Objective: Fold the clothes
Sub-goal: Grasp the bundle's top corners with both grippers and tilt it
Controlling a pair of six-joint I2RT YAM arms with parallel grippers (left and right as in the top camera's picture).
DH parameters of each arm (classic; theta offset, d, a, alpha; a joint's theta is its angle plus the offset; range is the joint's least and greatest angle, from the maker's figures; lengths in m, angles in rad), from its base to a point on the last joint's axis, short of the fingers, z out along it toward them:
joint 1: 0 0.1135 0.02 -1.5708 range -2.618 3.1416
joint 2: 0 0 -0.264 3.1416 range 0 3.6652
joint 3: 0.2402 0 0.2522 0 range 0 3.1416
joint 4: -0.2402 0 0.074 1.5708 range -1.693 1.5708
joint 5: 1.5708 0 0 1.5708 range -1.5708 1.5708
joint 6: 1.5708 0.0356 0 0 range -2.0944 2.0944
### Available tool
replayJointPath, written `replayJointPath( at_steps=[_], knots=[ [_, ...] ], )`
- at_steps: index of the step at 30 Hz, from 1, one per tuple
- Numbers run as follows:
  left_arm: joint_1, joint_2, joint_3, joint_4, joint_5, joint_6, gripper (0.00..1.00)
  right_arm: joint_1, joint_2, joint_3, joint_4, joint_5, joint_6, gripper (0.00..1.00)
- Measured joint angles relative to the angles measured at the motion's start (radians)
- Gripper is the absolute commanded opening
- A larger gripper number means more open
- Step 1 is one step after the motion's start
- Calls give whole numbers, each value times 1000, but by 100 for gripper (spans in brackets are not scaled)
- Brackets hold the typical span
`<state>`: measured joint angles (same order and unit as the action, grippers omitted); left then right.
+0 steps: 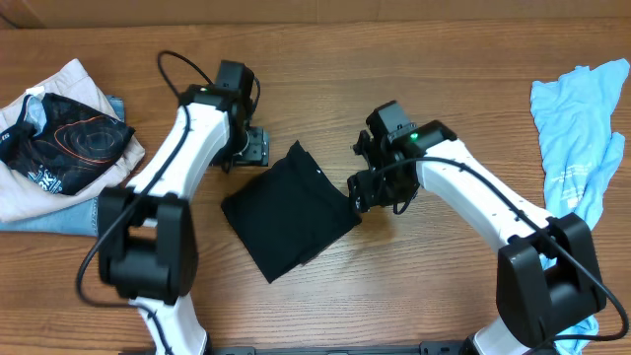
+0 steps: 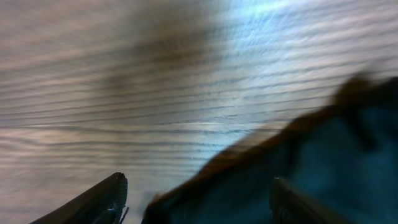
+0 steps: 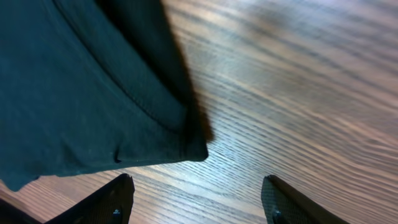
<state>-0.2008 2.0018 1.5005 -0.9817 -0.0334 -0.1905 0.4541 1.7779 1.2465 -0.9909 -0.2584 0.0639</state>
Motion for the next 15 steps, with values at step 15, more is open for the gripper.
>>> replayJointPath(
  at_steps=[15],
  knots=[
    [3, 138, 11, -200, 26, -3, 51, 51, 116, -88, 190, -14, -13, 72]
  ],
)
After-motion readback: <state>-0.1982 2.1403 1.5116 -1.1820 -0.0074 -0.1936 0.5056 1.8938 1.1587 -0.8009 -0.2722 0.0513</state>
